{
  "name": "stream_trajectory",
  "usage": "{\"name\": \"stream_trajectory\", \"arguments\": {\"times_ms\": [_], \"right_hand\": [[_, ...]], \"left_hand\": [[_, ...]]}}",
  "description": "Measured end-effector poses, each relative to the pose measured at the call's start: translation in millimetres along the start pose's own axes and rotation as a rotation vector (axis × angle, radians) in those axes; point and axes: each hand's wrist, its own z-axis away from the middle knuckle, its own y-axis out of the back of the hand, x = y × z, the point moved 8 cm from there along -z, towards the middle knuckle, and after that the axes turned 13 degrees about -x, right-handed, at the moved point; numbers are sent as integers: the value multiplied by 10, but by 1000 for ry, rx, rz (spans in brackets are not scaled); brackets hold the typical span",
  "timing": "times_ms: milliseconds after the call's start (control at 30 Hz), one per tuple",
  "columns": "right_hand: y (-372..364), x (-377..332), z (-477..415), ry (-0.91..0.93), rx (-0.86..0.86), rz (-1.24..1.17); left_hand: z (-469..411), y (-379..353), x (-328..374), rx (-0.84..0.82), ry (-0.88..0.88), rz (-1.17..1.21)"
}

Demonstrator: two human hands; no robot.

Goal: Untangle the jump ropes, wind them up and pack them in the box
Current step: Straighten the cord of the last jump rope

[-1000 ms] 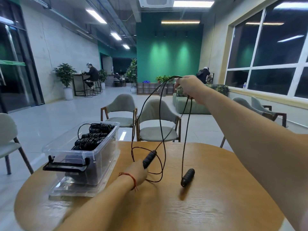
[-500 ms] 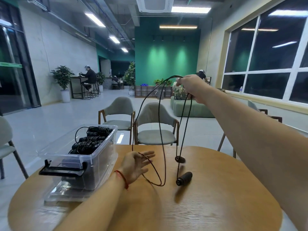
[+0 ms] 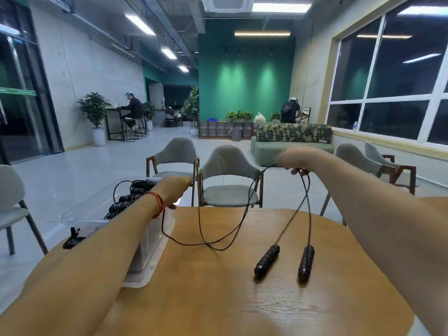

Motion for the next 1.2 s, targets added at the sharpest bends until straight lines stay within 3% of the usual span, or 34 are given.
{"name": "stream_trajectory", "arguments": {"times_ms": [67,267,333,433,600,733,833,900,1067,1200], "right_hand": [[-167,-176,11,34,-29,200],[-486,-710,-25,118,94,477],[-558,-892,-12,286,61,323],[-725,-1131,84,571,-177,-163],[-1090,-1433,382,782,-467,-573],[-1342,-1634,526,823,-489,-761],[-1558,-1699,533,810,-549,-915],[-1554,-1613,474,732,-476,-961],[-1418,-1390,285,645,-383,-957],[-1508,-1261,139,626,-398,-925]], "left_hand": [[18,119,300,119,-168,-209],[227,152,985,185,-328,-145],[199,124,1041,149,-374,-72],[216,63,1123,61,-457,73],[260,108,1256,101,-563,364],[255,140,1305,217,-535,543],[140,80,1255,161,-451,771],[64,15,1185,73,-428,914],[-43,-573,858,-224,-361,643],[-212,-779,651,-213,-366,773]]}}
